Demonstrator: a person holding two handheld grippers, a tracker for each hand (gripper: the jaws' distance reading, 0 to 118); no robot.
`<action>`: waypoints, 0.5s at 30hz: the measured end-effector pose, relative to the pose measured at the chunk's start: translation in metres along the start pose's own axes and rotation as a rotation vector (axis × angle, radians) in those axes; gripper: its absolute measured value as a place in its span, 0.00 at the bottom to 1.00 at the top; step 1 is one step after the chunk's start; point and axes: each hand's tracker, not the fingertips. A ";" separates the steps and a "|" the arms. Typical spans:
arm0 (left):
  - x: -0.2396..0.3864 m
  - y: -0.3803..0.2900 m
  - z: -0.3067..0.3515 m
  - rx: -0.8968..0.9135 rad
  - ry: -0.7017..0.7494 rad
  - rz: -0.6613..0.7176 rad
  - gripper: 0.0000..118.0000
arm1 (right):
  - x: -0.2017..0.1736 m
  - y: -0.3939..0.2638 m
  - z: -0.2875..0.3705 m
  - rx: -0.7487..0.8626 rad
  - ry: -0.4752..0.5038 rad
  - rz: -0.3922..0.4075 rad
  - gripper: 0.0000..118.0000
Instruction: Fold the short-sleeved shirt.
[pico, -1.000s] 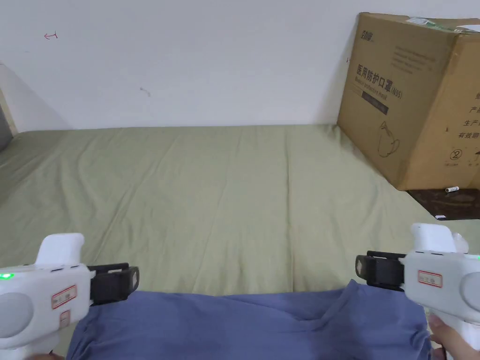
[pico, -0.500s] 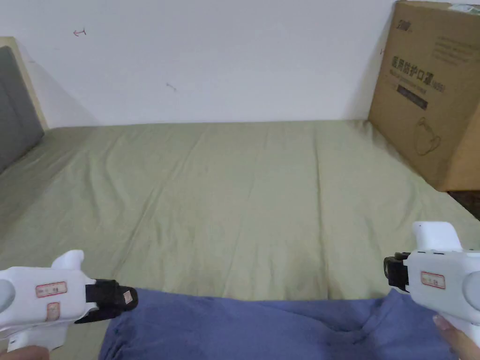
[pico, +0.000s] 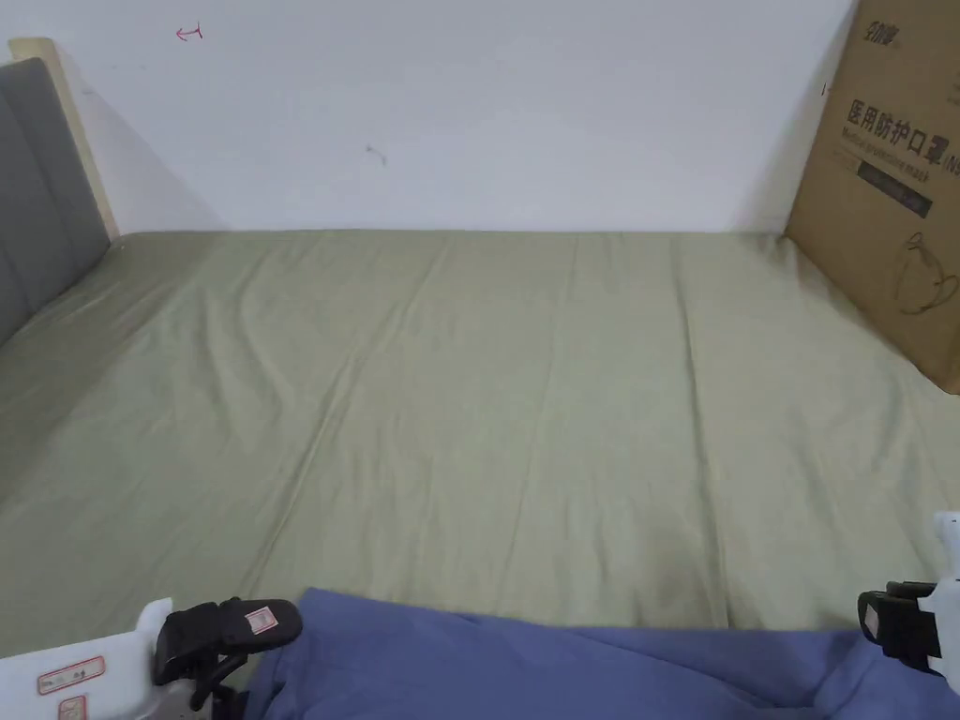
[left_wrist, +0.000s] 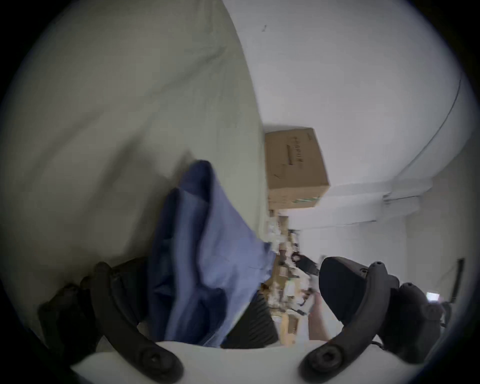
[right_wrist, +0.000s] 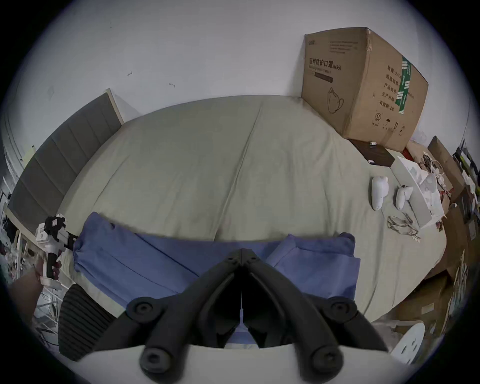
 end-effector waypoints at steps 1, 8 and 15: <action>-0.002 0.000 -0.012 -0.030 -0.023 0.019 1.00 | -0.001 0.001 -0.001 -0.005 0.000 0.001 0.00; -0.023 0.007 -0.029 -0.076 0.408 -0.037 0.06 | -0.008 0.006 -0.009 -0.025 0.019 0.012 0.00; 0.024 0.004 -0.014 -0.017 0.437 -0.230 0.06 | -0.015 0.007 -0.012 -0.039 0.050 0.022 0.00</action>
